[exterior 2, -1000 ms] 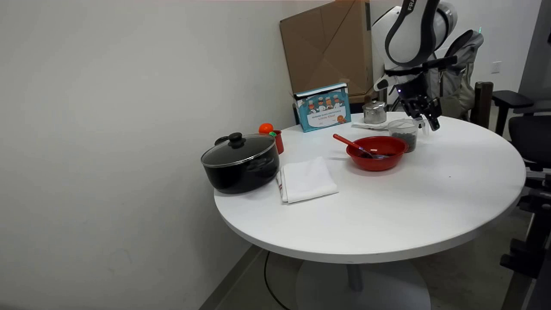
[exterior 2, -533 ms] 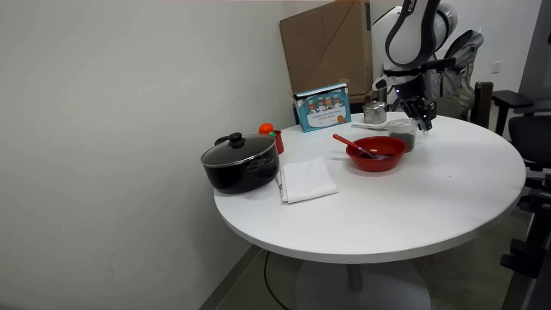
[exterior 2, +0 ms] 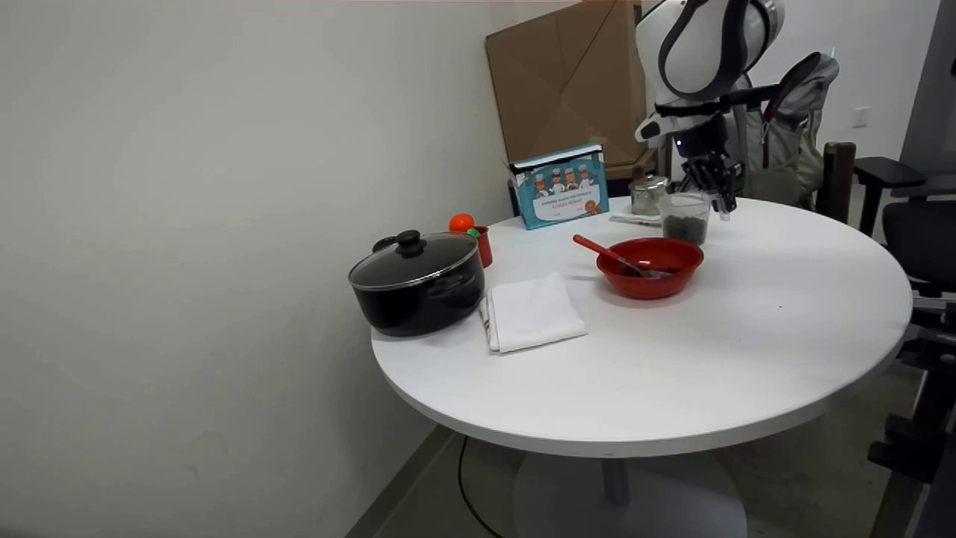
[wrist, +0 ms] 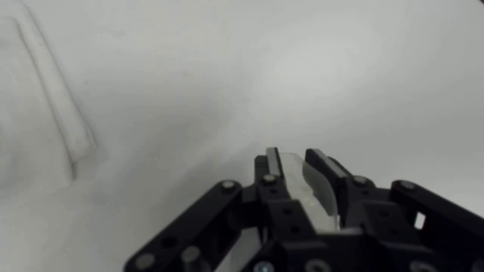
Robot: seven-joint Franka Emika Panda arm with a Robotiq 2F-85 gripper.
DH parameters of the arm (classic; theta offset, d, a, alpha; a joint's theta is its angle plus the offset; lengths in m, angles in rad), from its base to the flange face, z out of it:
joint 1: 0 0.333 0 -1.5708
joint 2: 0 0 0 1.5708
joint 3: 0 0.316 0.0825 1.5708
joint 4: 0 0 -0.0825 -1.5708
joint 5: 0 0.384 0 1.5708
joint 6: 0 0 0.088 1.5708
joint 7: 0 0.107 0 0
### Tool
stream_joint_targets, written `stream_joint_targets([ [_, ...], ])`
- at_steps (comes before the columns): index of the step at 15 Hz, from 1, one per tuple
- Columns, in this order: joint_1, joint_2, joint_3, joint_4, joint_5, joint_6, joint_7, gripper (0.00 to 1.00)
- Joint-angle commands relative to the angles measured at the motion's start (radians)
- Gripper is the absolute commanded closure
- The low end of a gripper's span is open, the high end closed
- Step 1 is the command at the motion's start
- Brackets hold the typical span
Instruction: Pour some of the contents of the jug into the red bowl
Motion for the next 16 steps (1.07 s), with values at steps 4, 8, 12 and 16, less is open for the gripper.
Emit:
stream_joint_targets([
  [4, 0.12, -0.157, -0.042, -0.005, -0.133, -0.2, 0.101, 0.89],
  [8, 0.186, -0.224, -0.033, 0.016, -0.289, -0.362, 0.228, 0.89],
  [12, 0.233, -0.253, 0.02, 0.026, -0.411, -0.547, 0.33, 0.89],
  [16, 0.273, -0.251, 0.088, 0.003, -0.496, -0.693, 0.432, 0.89],
])
